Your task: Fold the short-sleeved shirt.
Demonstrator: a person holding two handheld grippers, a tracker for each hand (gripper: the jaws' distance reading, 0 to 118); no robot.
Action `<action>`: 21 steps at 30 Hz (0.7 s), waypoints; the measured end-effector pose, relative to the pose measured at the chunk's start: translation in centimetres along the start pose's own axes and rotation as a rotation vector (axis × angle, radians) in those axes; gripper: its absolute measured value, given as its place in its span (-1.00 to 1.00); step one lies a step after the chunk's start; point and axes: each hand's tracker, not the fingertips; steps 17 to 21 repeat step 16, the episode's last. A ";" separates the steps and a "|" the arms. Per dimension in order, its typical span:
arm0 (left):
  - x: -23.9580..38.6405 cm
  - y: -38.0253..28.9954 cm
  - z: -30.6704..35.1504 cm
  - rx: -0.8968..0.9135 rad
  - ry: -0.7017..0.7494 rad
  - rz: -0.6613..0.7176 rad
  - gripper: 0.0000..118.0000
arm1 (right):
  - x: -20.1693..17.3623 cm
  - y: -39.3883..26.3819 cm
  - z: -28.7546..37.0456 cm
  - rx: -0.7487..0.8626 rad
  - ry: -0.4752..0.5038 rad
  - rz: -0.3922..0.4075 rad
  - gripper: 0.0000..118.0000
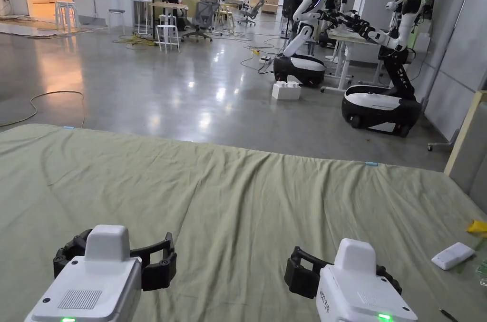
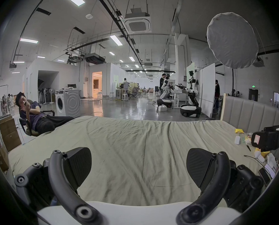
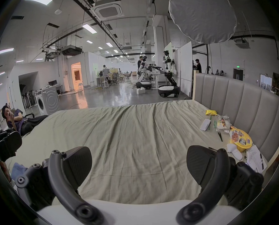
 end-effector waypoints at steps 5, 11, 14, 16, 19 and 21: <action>-0.4 -0.3 -0.2 -0.003 0.010 0.016 0.99 | 0.3 -0.3 -0.6 -0.015 -0.014 -0.019 0.97; -0.6 -0.7 -0.1 0.003 0.005 0.003 0.99 | 0.4 -0.6 -0.7 -0.029 -0.002 -0.011 0.97; -0.7 -0.9 0.1 0.018 -0.018 0.019 0.99 | 0.4 -0.9 -0.6 -0.026 0.018 -0.028 0.97; -0.7 -1.0 0.1 0.021 -0.023 0.022 0.99 | 0.2 -1.0 -0.5 -0.024 0.008 -0.024 0.97; -0.7 -1.0 0.1 0.021 -0.023 0.022 0.99 | 0.2 -1.0 -0.5 -0.024 0.008 -0.024 0.97; -0.7 -1.0 0.1 0.021 -0.023 0.022 0.99 | 0.2 -1.0 -0.5 -0.024 0.008 -0.024 0.97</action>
